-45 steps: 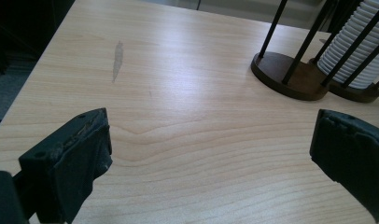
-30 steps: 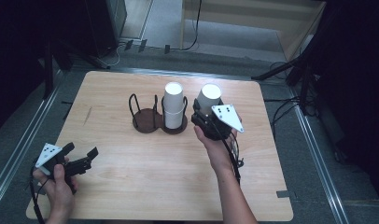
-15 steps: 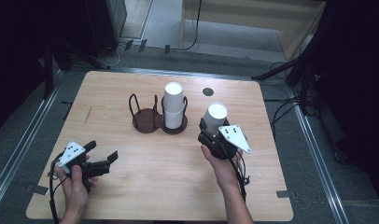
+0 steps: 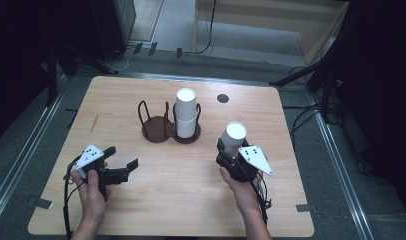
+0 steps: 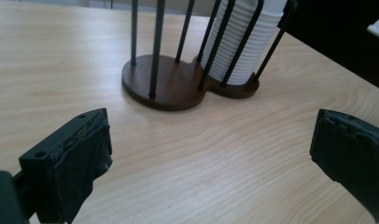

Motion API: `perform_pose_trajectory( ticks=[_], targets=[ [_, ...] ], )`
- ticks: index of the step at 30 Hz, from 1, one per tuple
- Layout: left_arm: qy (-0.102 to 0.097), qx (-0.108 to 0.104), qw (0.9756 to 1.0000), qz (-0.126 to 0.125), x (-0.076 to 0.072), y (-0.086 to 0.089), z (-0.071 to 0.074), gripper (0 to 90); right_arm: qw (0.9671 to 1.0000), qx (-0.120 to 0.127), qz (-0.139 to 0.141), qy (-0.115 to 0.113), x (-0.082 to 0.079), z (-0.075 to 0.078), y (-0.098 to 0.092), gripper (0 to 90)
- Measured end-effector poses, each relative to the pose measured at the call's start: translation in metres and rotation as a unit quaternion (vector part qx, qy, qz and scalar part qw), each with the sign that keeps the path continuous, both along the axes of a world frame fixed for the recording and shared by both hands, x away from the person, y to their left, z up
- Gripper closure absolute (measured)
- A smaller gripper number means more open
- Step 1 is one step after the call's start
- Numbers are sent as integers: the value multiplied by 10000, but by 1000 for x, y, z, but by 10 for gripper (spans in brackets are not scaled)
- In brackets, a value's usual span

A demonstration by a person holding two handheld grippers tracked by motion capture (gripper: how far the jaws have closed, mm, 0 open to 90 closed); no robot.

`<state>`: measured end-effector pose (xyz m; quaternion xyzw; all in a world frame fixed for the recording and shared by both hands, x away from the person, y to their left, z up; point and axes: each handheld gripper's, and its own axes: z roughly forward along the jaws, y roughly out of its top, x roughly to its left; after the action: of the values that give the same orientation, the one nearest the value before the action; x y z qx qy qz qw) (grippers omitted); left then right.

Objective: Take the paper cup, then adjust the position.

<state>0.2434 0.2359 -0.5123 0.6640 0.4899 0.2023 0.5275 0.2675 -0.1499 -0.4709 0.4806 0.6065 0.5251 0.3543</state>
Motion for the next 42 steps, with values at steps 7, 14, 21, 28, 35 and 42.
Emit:
perform_pose_trajectory(
  ticks=[7,14,21,28,35,42],
  targets=[
    [-214,66,9987,-468,7,-24,19,0,9999,-110,32,81,-5,-14,-3,288],
    [68,427,9878,-1496,10,-56,29,0,9996,-162,89,216,-9,-25,0,287],
    [189,260,9850,-1697,8,-65,30,0,9991,-317,197,182,-9,-29,6,288],
    [245,179,9840,-1758,9,-66,33,0,9970,-652,354,201,-9,-39,21,288],
    [339,214,9832,-1779,10,-67,39,0,9929,-1093,475,41,-16,-45,37,289],
    [419,351,9805,-1889,10,-74,41,0,9845,-1634,608,-207,-23,-51,50,293]
  ],
)
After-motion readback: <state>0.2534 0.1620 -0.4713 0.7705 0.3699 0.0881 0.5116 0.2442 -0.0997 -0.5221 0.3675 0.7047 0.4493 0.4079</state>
